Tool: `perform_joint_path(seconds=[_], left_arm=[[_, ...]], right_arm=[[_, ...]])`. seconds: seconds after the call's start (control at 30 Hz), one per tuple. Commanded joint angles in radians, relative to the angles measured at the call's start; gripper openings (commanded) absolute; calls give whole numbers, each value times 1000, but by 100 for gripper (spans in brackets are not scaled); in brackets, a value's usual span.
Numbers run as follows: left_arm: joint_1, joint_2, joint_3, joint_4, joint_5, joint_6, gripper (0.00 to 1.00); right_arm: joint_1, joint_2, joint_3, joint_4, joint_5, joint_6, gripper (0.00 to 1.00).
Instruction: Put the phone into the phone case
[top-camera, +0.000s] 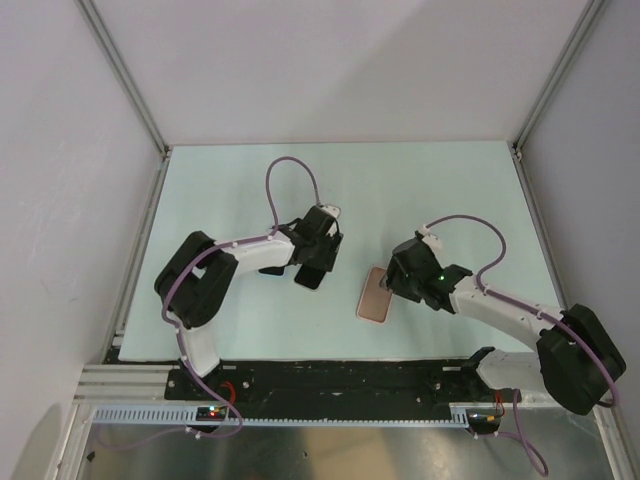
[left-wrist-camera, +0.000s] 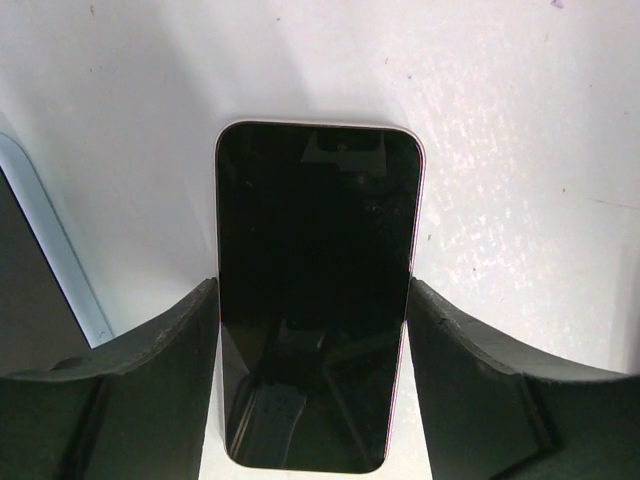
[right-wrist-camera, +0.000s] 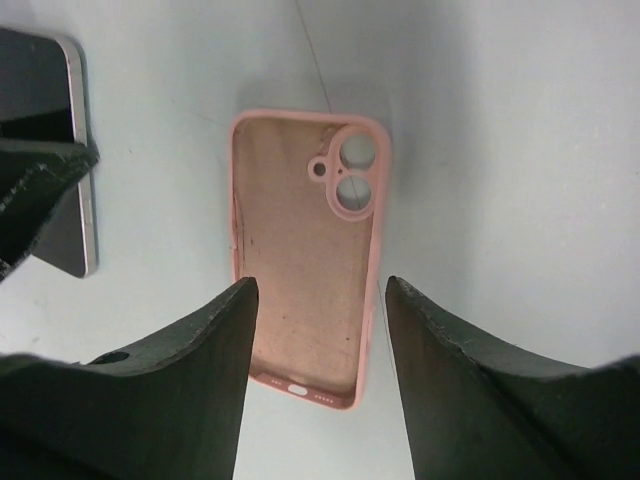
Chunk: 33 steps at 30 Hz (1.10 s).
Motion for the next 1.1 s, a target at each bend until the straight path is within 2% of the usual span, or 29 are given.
perform_joint_path(seconds=[0.0,0.27,0.43,0.63,0.83,1.07], left_arm=[[14,-38,-35,-36,39,-32,40],[-7,-137,-65,-45,39,-107,25],[-41,-182,-62,-58,39,-150,20],[-93,-204,-28,-75,44,-179,17],[-143,-203,31,-108,48,-187,17],[-173,-189,75,-139,48,-186,16]], right_arm=[[-45,-21,-11,37,-17,-30,58],[-66,-95,-122,98,-33,-16,55],[-41,-163,-191,97,-11,30,40],[11,-210,-248,90,59,107,32],[29,-168,-253,126,51,126,20],[100,-23,-200,232,11,147,18]])
